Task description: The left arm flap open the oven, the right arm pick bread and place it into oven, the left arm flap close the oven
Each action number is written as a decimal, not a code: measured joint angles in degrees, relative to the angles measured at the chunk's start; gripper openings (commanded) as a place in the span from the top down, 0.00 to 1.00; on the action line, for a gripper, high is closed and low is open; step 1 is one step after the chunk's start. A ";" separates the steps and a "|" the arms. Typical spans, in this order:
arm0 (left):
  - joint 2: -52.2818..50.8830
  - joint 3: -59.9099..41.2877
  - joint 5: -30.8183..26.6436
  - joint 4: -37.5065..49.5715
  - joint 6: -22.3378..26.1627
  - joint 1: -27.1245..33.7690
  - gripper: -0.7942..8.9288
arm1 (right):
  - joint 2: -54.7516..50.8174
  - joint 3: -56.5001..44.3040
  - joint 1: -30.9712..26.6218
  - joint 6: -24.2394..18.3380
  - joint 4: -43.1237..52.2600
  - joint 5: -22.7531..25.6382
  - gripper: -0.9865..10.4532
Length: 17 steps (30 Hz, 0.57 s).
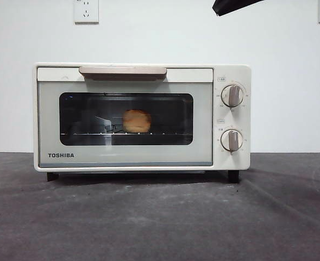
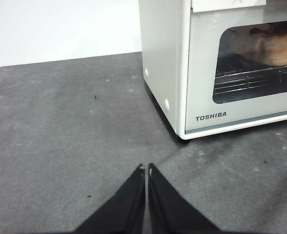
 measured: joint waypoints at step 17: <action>0.00 0.00 -0.02 0.00 0.00 0.00 0.90 | -16.28 -5.60 -23.98 -5.44 4.63 1.07 0.91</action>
